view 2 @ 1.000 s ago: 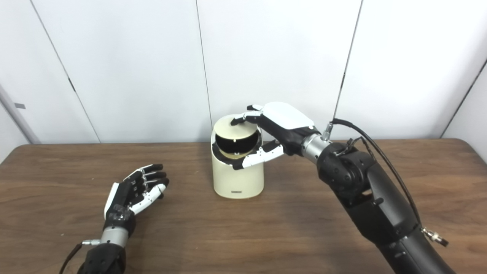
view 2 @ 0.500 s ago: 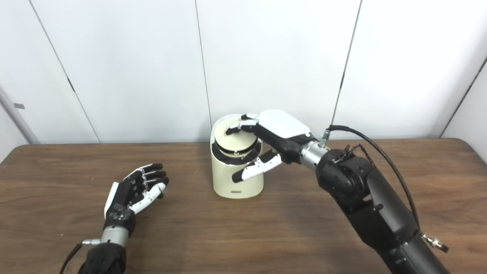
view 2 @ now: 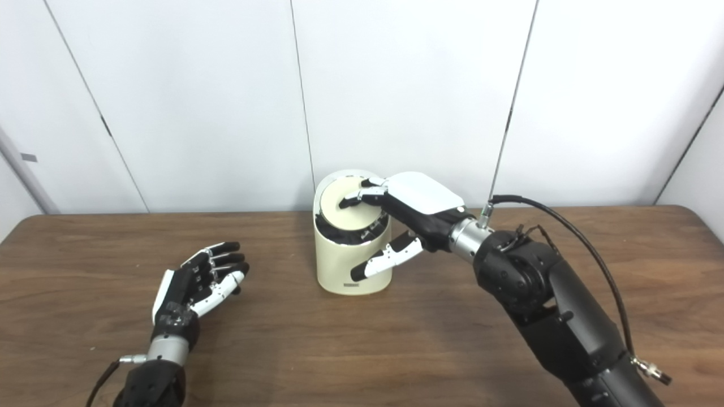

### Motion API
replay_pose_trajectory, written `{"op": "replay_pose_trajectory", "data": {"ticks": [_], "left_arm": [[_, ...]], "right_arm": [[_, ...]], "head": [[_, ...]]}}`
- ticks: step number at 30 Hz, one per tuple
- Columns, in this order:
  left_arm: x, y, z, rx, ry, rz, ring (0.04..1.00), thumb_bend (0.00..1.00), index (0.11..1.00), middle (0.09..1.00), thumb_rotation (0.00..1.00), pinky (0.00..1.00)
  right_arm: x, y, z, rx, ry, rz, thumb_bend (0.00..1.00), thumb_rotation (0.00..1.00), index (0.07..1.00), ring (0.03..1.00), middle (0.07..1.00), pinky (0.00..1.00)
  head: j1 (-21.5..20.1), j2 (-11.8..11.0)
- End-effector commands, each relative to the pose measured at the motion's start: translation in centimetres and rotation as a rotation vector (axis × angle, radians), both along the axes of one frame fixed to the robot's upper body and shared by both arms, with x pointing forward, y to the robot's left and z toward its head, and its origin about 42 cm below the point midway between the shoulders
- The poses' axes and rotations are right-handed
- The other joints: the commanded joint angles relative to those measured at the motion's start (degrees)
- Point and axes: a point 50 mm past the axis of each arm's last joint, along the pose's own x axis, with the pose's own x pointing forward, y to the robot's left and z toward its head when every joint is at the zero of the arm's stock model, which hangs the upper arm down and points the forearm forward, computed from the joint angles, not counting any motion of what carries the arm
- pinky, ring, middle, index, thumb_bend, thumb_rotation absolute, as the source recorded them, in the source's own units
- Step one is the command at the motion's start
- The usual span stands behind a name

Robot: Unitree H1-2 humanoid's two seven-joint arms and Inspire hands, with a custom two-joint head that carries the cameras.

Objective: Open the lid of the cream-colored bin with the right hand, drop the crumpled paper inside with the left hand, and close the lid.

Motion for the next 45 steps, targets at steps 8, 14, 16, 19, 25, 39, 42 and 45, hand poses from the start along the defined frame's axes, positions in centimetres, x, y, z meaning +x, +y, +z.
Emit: {"op": "replay_pose_trajectory", "data": {"ticks": [8,14,16,19,25,39,42,45], "left_arm": [[0.3,0.5,1.9,0.003,-0.074,-0.002,0.632,0.57,0.717,0.685,0.18,0.50],[0.3,0.3,2.0,-0.002,-0.070,-0.004,0.640,0.57,0.721,0.687,0.16,0.50],[0.3,0.2,2.1,0.000,-0.069,-0.004,0.639,0.57,0.719,0.685,0.16,0.50],[0.2,0.1,2.0,0.001,-0.070,-0.005,0.637,0.57,0.713,0.683,0.17,0.50],[0.1,-0.2,2.1,0.005,-0.067,-0.008,0.644,0.56,0.715,0.689,0.17,0.50],[-0.1,-0.5,2.3,-0.016,-0.063,-0.007,0.644,0.54,0.712,0.694,0.16,0.51],[-0.1,-0.5,2.2,-0.015,-0.060,-0.006,0.645,0.55,0.712,0.693,0.16,0.51],[-0.1,-0.6,2.1,-0.022,-0.055,-0.005,0.645,0.56,0.715,0.694,0.17,0.51]], "right_arm": [[0.2,-1.3,0.2,-0.033,0.004,-0.030,0.75,0.63,0.807,0.939,0.816,0.95],[0.1,-1.6,-0.4,-0.046,0.011,-0.010,0.77,0.67,0.780,0.938,0.811,0.95],[0.0,-1.6,-0.5,-0.050,0.012,-0.006,0.77,0.68,0.775,0.937,0.814,0.95],[-0.2,-1.5,-0.7,-0.055,0.005,0.008,0.77,0.68,0.756,0.930,0.812,0.94],[-0.5,-1.5,-1.0,-0.108,-0.009,0.028,0.77,0.71,0.719,0.917,0.800,0.93],[-0.8,-1.2,-2.6,-0.204,-0.072,0.084,0.80,0.71,0.710,0.915,0.765,0.96],[-0.8,-1.0,-2.8,-0.202,-0.071,0.085,0.80,0.70,0.715,0.906,0.761,0.95],[-0.8,-0.9,-3.0,-0.194,-0.063,0.082,0.80,0.69,0.716,0.897,0.754,0.93]], "head": [[-0.21,0.68],[0.01,1.04],[0.17,1.32],[0.29,1.55],[0.37,2.13],[0.95,3.01],[1.01,3.08],[0.96,3.11]]}}
